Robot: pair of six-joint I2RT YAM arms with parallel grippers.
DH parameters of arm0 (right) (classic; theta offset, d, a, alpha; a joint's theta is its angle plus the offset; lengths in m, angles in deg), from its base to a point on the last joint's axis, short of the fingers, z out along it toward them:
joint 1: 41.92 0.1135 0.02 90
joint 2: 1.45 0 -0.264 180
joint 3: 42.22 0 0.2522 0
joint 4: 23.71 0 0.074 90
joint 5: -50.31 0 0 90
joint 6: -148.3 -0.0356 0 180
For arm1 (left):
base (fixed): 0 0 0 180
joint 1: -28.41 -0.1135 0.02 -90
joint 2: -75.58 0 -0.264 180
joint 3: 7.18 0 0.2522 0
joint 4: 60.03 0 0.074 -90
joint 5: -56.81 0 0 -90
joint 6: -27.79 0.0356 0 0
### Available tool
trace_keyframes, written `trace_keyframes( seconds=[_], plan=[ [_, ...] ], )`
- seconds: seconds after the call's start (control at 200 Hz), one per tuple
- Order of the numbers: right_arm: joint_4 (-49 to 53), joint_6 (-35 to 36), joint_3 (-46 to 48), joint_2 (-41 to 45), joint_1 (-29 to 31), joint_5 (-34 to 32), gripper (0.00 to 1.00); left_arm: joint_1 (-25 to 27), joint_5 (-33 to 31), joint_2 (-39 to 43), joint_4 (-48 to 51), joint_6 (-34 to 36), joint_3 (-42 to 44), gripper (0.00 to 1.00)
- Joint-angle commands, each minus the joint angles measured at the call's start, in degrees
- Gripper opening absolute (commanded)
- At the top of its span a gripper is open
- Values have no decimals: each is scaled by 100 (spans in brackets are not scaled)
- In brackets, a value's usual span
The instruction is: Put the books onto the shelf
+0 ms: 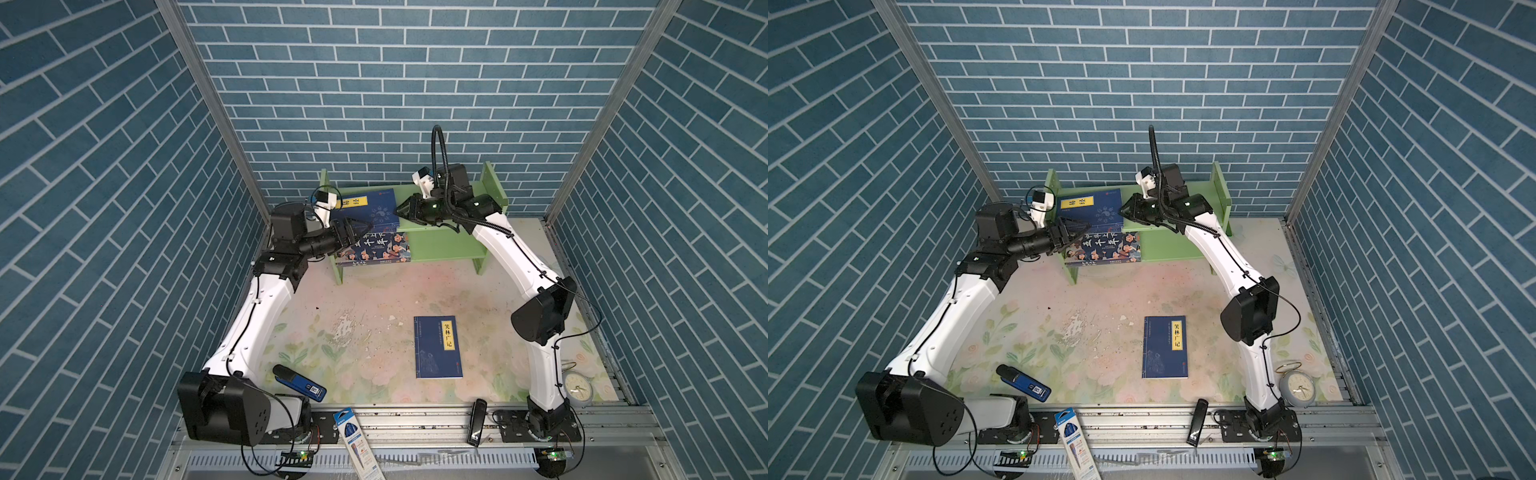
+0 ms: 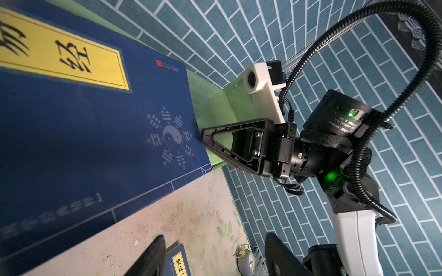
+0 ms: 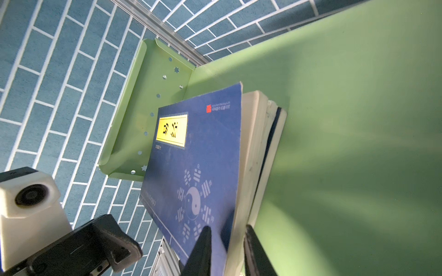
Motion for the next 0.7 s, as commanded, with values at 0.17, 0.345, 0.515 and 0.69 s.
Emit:
trace_keyframes(
  seconds=[0.17, 0.345, 0.515, 0.69],
  plan=[
    [-113, 65, -139, -38, 50, 123, 23, -151, -162, 27, 139, 275, -68, 66],
    [-266, -43, -61, -28, 53, 231, 21, -291, -369, 45, 314, 292, -90, 66],
    [-350, -102, -3, -32, 57, 307, 21, -387, -373, 68, 313, 280, -51, 66],
    [-350, -107, 47, -13, 51, 303, 21, -481, -408, 99, 262, 279, -44, 66]
  ],
)
